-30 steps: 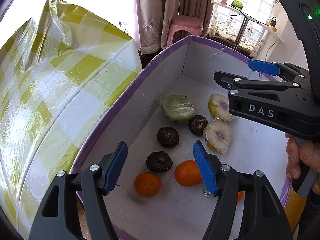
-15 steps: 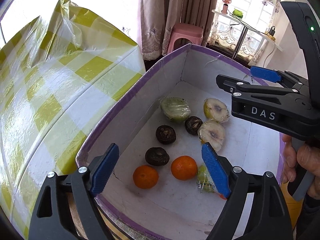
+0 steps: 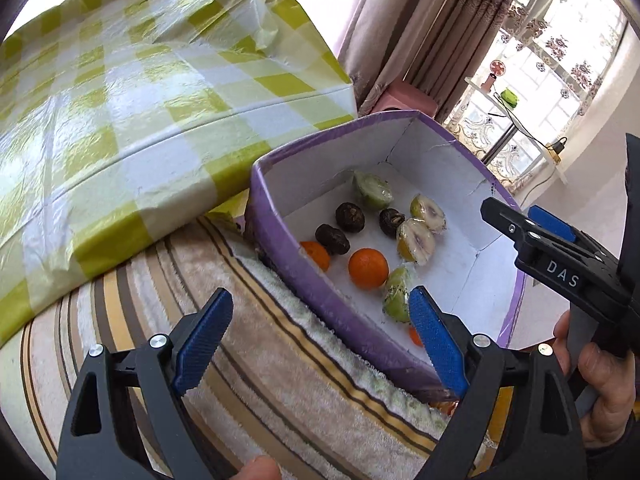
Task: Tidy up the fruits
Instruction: 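Withdraw both open grippers from the box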
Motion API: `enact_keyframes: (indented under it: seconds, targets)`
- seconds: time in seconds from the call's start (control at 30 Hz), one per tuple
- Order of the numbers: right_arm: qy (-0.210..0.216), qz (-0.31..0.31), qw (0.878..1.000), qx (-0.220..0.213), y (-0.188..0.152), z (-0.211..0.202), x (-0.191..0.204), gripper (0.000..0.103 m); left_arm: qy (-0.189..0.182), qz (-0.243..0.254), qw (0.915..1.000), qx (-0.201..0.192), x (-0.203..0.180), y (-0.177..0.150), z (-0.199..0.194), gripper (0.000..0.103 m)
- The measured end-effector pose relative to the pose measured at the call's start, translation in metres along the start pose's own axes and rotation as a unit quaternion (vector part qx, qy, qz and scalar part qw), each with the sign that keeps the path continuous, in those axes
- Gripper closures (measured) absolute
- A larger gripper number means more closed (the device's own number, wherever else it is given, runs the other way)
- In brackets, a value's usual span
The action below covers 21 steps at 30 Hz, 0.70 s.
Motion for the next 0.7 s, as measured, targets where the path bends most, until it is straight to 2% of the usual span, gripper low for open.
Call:
enact_keyframes:
  seconds: [0.2, 0.5, 0.57, 0.7]
  targets:
    - [-0.013, -0.001, 1.0, 0.008, -0.032, -0.029, 0.004, 0.014, 0.022, -0.009, 0.9995, -0.022, 0.002, -0.023, -0.015, 0.016]
    - [-0.012, 0.0, 1.0, 0.014, -0.041, -0.03, 0.006, 0.014, -0.022, -0.049, 0.9979, -0.035, 0.013, -0.024, -0.018, 0.012]
    - [-0.011, 0.0, 1.0, 0.012, -0.039, -0.029, 0.007, 0.014, -0.032, -0.044, 0.9979, -0.034, 0.009, -0.023, -0.017, 0.004]
    - [-0.006, 0.003, 1.0, 0.009, -0.036, -0.028, 0.007, 0.014, -0.018, -0.033, 0.999, -0.025, 0.004, -0.024, -0.014, 0.004]
Point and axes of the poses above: each gripper's, at about its wrist camera, not at the fingertips, and z roughly the way its jaws point, x to its left, y to its top, the point moved 4 cm from there along z, roughly the way its jaws point, and after that the axes turned 11 degrees about y, right-handed, at the moved point
